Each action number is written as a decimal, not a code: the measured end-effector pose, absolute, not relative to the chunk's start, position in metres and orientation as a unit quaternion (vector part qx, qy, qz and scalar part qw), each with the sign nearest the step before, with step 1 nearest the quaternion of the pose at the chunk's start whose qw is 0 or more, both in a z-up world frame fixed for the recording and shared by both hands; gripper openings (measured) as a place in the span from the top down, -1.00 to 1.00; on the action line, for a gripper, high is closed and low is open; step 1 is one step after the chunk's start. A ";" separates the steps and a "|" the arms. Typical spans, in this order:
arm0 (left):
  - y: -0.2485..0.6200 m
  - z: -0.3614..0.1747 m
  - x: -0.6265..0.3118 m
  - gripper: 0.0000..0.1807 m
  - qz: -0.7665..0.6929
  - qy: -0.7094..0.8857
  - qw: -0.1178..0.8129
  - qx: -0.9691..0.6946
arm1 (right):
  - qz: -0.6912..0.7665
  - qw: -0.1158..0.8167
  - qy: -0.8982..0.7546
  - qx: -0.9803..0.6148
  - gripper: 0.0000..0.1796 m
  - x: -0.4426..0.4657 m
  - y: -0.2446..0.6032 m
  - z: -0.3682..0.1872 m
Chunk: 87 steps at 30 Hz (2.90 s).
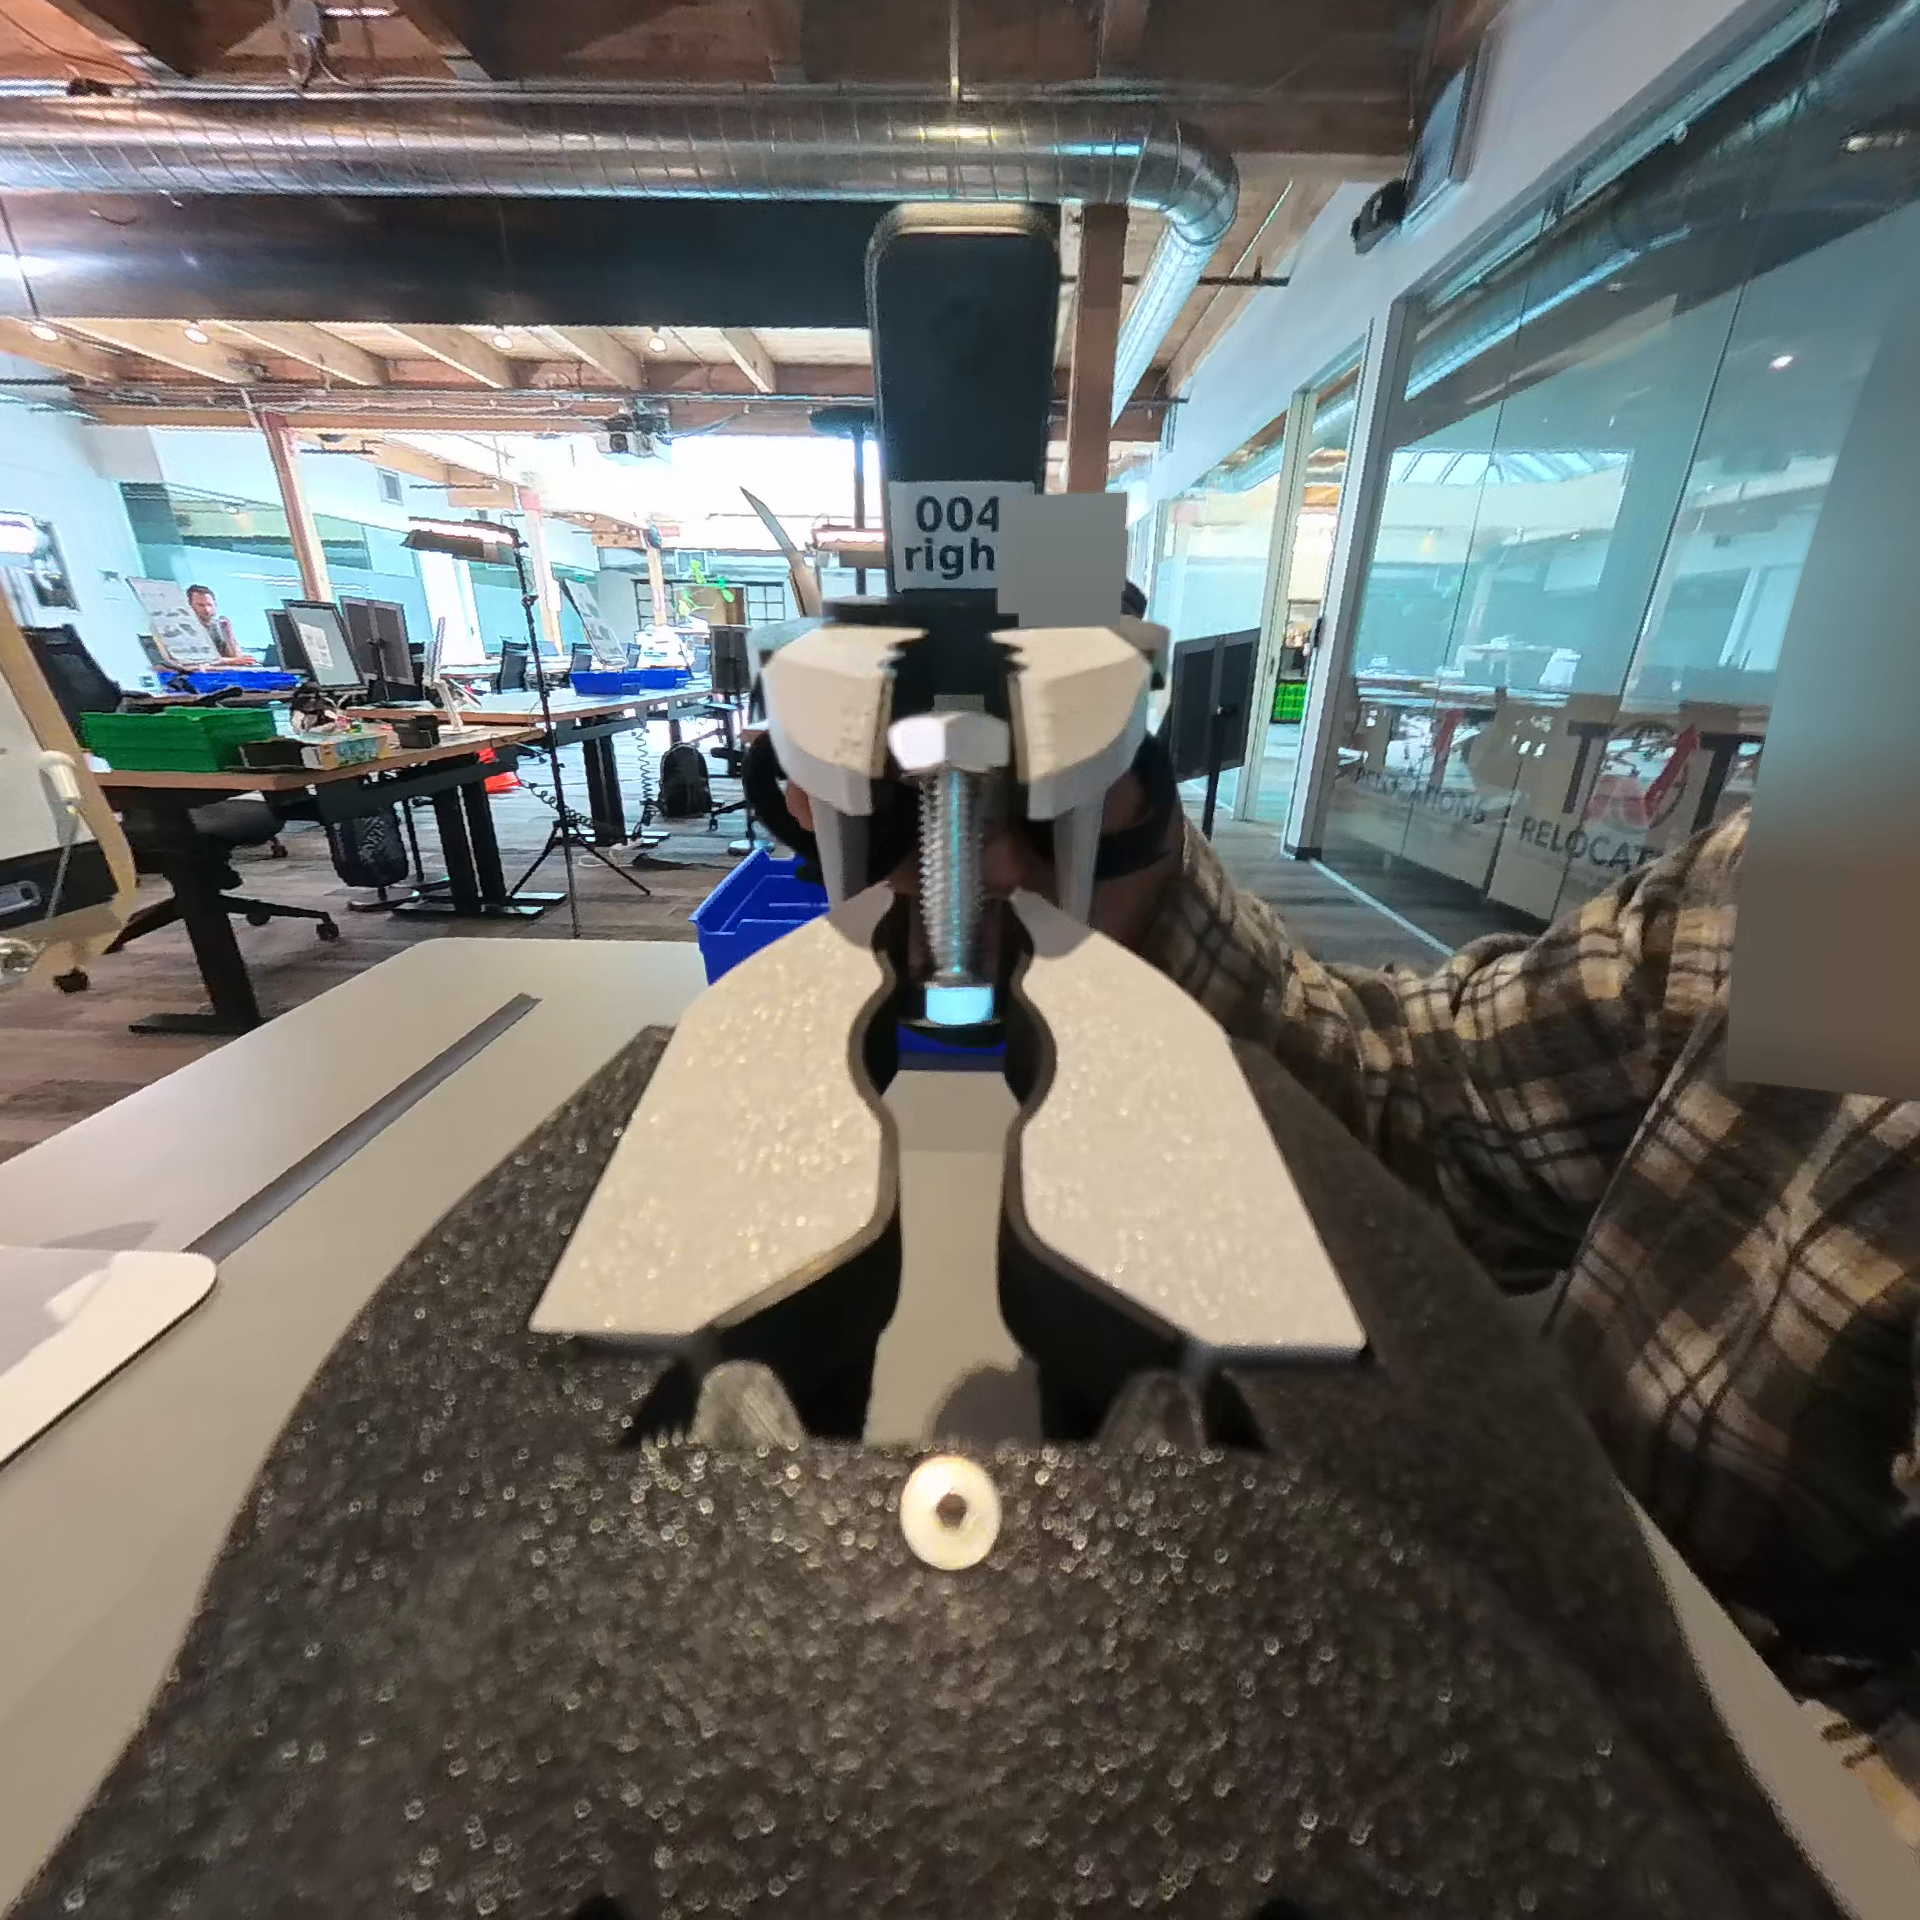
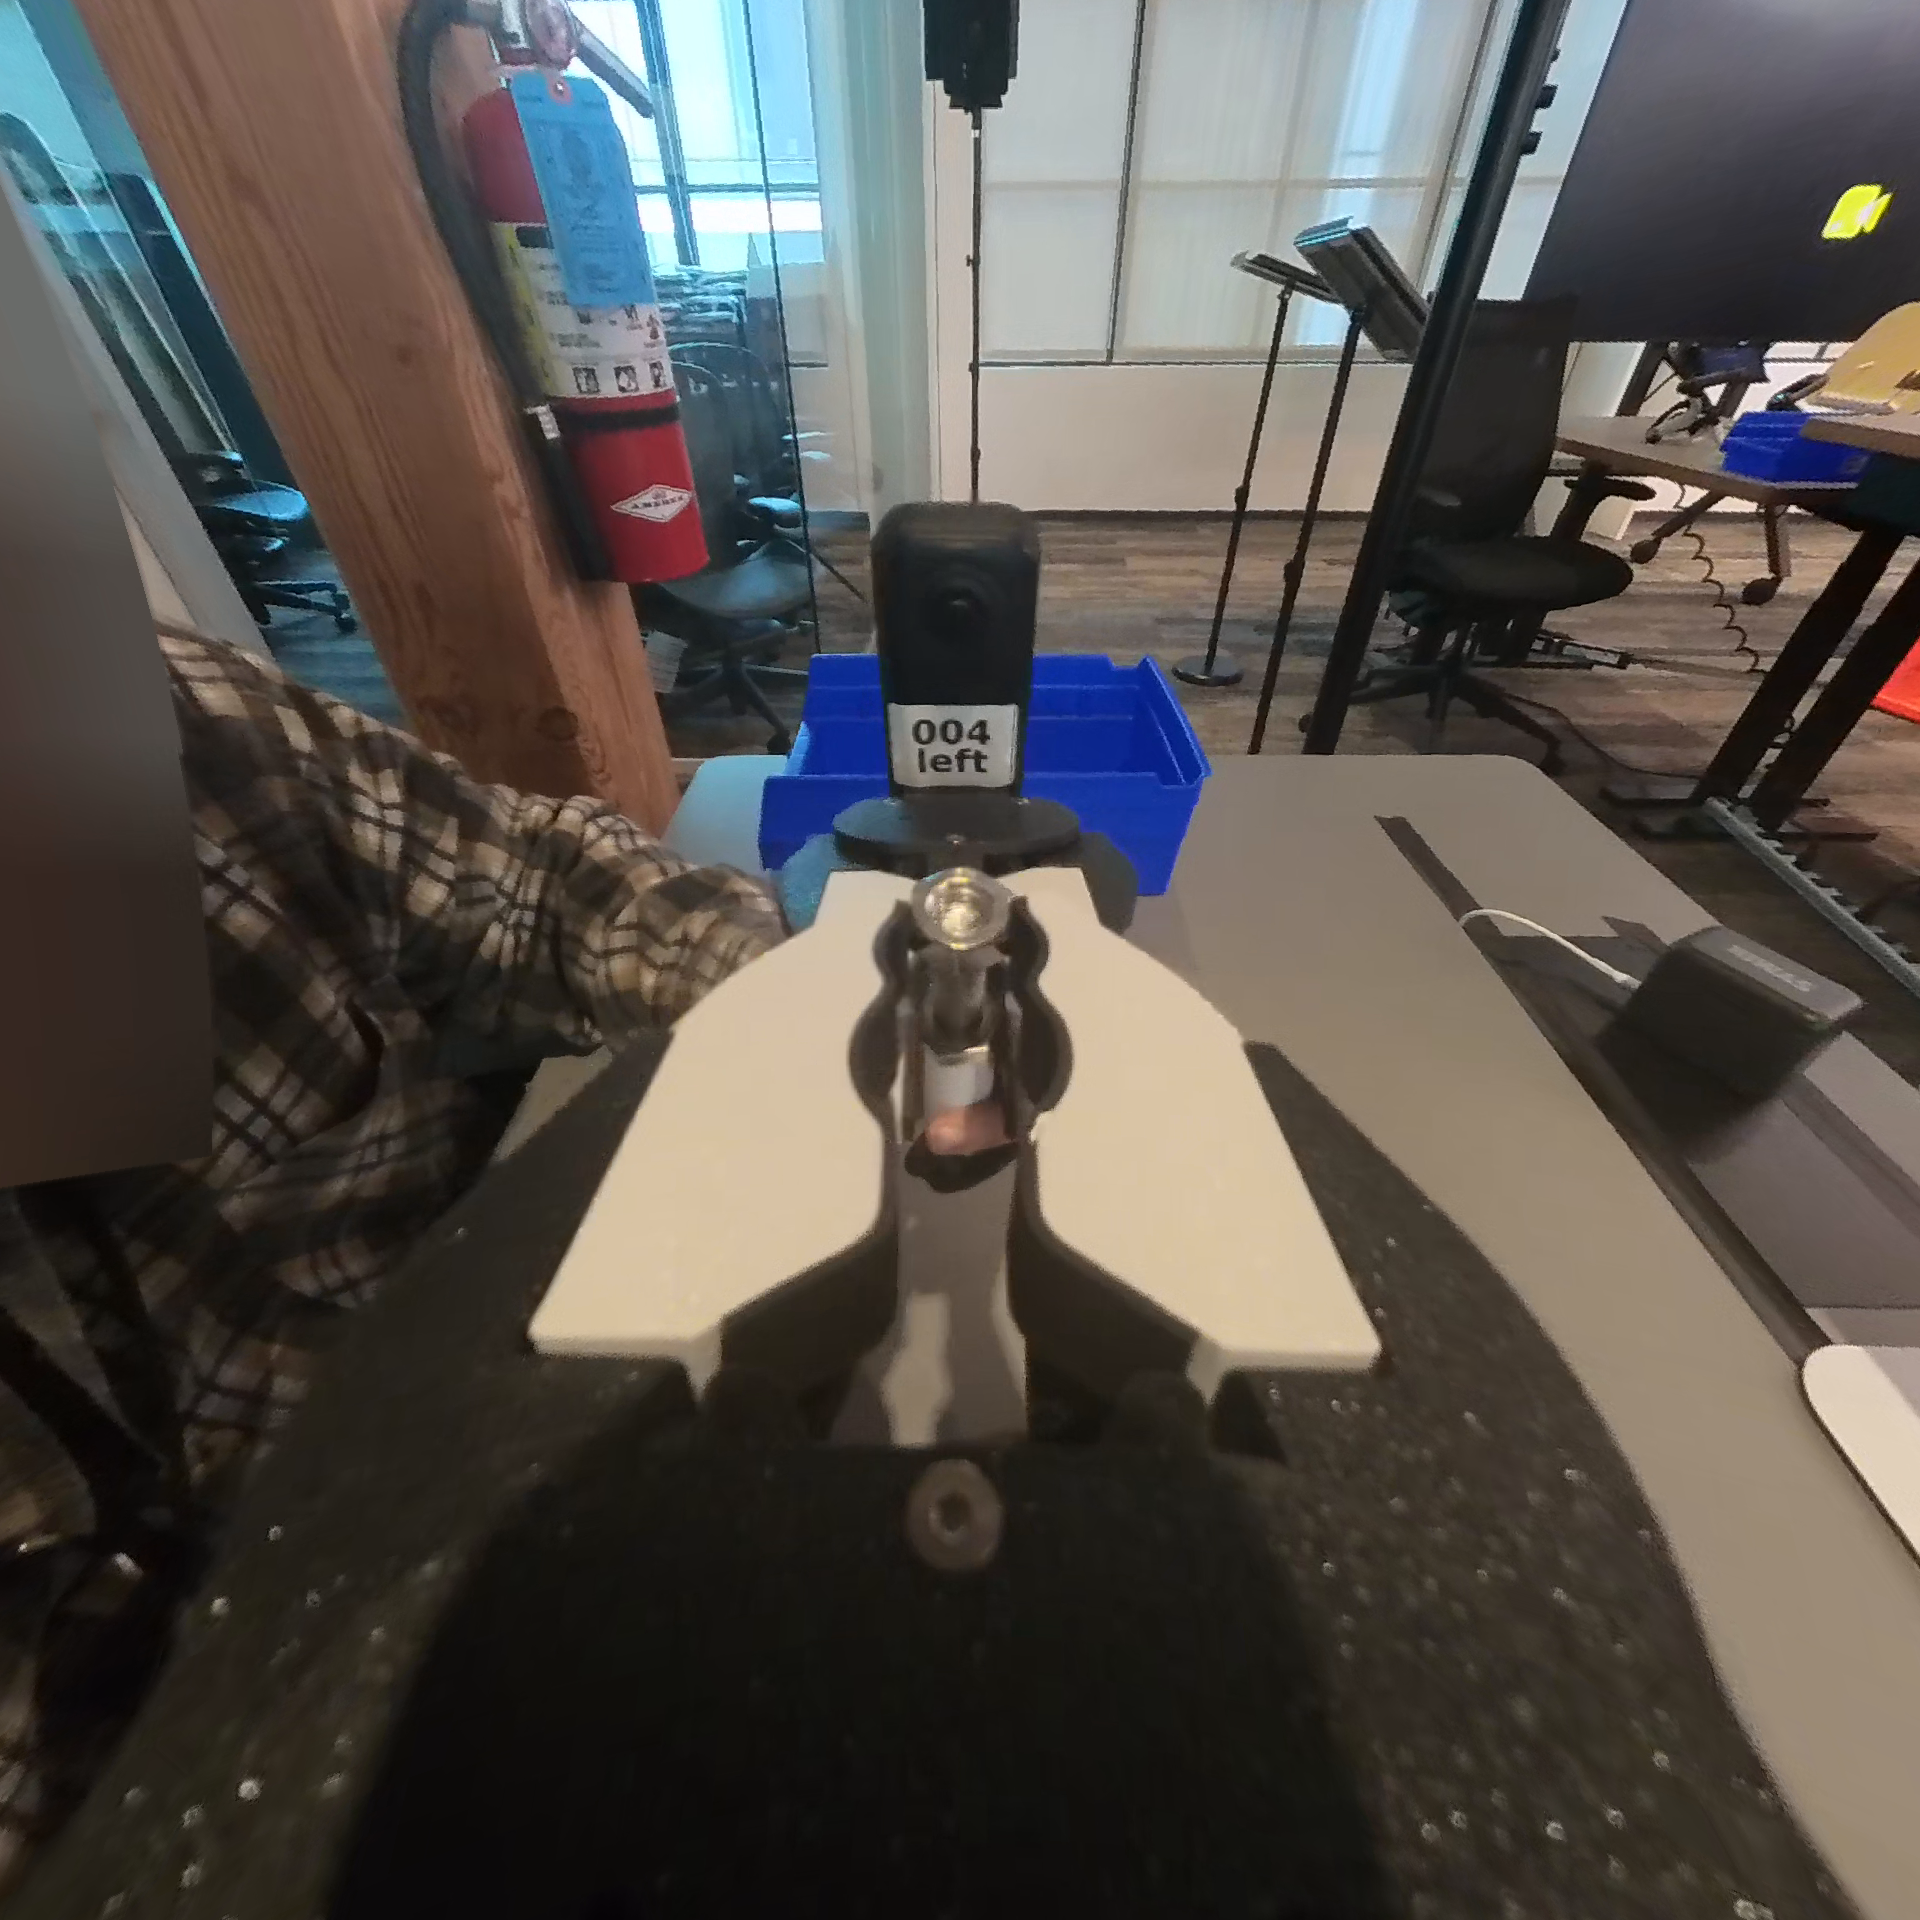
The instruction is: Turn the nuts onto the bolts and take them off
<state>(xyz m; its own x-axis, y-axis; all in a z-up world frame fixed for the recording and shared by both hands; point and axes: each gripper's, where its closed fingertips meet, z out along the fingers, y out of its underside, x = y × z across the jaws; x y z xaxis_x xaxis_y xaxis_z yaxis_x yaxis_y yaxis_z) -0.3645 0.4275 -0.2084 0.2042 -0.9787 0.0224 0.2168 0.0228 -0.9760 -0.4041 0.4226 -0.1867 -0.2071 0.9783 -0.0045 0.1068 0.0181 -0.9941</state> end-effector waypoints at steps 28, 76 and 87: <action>0.428 -0.208 -0.366 0.84 -0.483 0.399 0.592 -0.507 | 0.218 0.541 -0.284 -0.761 0.81 -0.060 0.503 -0.219; 0.397 -0.231 -0.326 0.83 -0.473 0.473 0.541 -0.510 | 0.440 0.485 -0.566 -0.501 0.91 -0.360 0.393 -0.202; 0.396 -0.247 -0.307 0.29 -0.521 0.453 0.467 -0.552 | 0.224 0.584 -0.398 -0.671 0.90 -0.165 0.523 -0.186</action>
<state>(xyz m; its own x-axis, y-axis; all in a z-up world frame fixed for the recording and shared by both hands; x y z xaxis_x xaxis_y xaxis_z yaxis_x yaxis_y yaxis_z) -0.3074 0.3959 -0.2472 0.0462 -0.9874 0.1516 -0.0133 -0.1524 -0.9882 -0.1653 0.5231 -0.1860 0.5828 0.7958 0.1642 0.2736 -0.0019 -0.9618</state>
